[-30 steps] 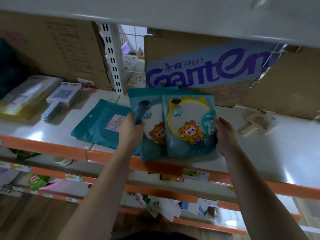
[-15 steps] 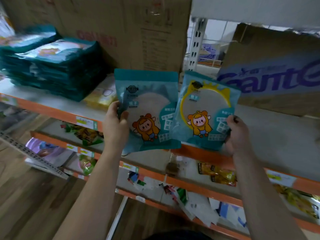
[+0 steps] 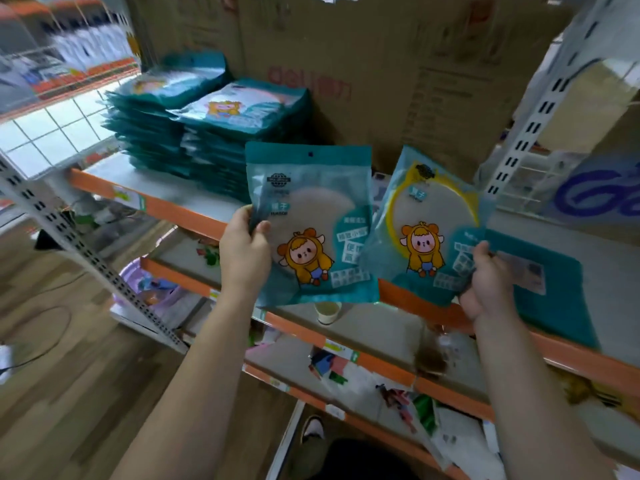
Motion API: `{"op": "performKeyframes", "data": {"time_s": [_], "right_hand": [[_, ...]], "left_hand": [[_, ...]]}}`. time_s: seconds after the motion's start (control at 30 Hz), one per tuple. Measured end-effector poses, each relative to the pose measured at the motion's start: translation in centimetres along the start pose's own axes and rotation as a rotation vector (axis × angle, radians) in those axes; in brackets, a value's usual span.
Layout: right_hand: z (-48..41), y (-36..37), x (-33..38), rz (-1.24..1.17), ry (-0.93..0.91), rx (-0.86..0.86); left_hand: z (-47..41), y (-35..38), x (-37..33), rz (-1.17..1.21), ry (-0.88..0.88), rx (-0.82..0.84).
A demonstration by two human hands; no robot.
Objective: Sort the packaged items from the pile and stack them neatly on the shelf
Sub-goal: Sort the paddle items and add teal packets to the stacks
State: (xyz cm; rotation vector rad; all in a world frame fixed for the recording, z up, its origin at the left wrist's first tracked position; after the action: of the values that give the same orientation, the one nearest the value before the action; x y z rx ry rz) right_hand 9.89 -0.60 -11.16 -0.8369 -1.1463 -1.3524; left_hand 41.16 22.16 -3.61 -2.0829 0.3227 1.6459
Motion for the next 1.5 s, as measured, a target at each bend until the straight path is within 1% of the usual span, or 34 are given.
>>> {"op": "performKeyframes", "data": {"time_s": [0.1,0.17,0.37,0.47,0.63,0.73,0.8,0.87,1.0,1.07,1.1,1.2,1.3,1.5], "right_hand": [[-1.2,3.3,-0.7,-0.028,0.007,0.024],[-2.0,5.8,-0.9,-0.056,0.013,0.047],[-4.7,12.4,-1.0,-0.072,0.054,0.094],[-5.3,14.7,-0.7,-0.087,0.051,0.099],[-5.3,17.2,-0.6,-0.119,0.044,0.049],[-5.2,18.5,-0.9,-0.129,0.035,0.025],[-5.1,18.9,-1.1,-0.168,0.015,-0.027],[-4.7,19.3,-1.4,-0.196,-0.008,-0.091],[-3.2,20.5,-2.1,-0.218,-0.043,-0.173],[-2.3,21.5,-2.3,-0.225,-0.066,-0.182],[-1.8,21.9,-2.5,-0.227,-0.074,-0.188],[-0.3,23.0,-3.6,-0.239,-0.061,-0.208],[0.9,23.4,-4.4,-0.223,-0.051,-0.231],[2.3,23.2,-4.5,-0.201,-0.054,-0.243]], "left_hand": [[-3.3,-0.9,0.9,0.015,-0.005,0.019],[-6.1,-1.7,0.5,0.008,0.028,0.022],[-14.3,-4.7,-4.2,-0.041,0.199,0.013],[-18.1,-5.2,-6.5,-0.044,0.258,0.047],[-26.1,-4.9,-7.5,0.008,0.208,0.144],[-30.9,-4.5,-6.9,0.036,0.133,0.158],[-33.6,-4.3,-6.2,0.004,0.114,0.168],[-35.6,-3.6,-5.6,-0.071,0.105,0.22],[-37.0,-1.4,-3.9,-0.237,0.083,0.445],[-36.8,-0.4,-3.1,-0.274,0.065,0.558],[-36.7,0.0,-2.9,-0.281,0.069,0.587],[-36.6,0.4,-2.8,-0.298,0.105,0.613],[-36.6,0.9,-2.6,-0.265,0.087,0.661],[-36.9,1.2,-2.8,-0.4,0.178,0.656]]}}
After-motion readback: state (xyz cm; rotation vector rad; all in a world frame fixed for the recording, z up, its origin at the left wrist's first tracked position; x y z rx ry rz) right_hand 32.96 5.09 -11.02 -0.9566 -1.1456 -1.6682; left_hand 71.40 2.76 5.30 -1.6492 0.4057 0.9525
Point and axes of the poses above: each hand's wrist, its own z-axis away from the middle knuckle, its own y-axis out of the palm, x = y × z, the point moved 10 cm from there along -z, towards the middle knuckle, and after that the axes turned 7 degrees about z, right-handed, at the moved point
